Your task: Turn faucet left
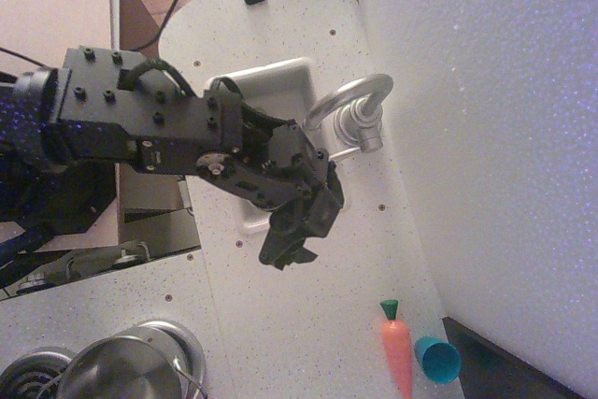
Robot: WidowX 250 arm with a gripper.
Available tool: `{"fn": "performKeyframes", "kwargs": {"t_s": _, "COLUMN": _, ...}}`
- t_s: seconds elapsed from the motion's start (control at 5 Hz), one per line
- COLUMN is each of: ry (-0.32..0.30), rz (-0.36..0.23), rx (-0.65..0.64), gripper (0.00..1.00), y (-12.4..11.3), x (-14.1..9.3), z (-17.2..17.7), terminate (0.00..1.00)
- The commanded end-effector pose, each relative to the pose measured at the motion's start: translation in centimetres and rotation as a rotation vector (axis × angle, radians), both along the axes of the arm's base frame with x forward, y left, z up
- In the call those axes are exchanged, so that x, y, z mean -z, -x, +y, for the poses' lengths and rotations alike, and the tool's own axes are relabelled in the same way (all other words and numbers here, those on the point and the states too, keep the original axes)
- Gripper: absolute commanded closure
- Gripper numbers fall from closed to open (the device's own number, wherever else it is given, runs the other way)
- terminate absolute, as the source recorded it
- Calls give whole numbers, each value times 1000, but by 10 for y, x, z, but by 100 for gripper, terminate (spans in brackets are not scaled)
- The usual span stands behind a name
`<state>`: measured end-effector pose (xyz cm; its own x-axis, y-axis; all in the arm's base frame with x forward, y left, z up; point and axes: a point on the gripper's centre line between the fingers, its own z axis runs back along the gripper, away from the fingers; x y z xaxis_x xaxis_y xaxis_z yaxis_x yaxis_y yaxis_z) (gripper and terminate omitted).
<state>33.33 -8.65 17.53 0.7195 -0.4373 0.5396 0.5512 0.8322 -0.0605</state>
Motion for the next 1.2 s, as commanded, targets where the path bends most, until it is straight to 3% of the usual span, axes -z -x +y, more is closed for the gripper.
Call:
{"fn": "performKeyframes", "kwargs": {"t_s": 0.0, "ry": 0, "rz": 0, "rx": 0, "gripper": 0, "y": 0, "x": 0, "z": 0, "terminate": 0}}
{"fn": "performKeyframes", "kwargs": {"t_s": 0.6, "ry": 44, "rz": -23, "rx": -7, "gripper": 0, "y": -35, "x": 20, "z": 39, "terminate": 0}}
{"fn": "performKeyframes", "kwargs": {"t_s": 0.8, "ry": 21, "rz": -40, "rx": 51, "gripper": 0, "y": -33, "x": 18, "z": 40, "terminate": 0}}
{"fn": "performKeyframes", "kwargs": {"t_s": 1.0, "ry": 262, "rz": -167, "rx": -15, "gripper": 0, "y": -21, "x": -6, "z": 65, "terminate": 0}}
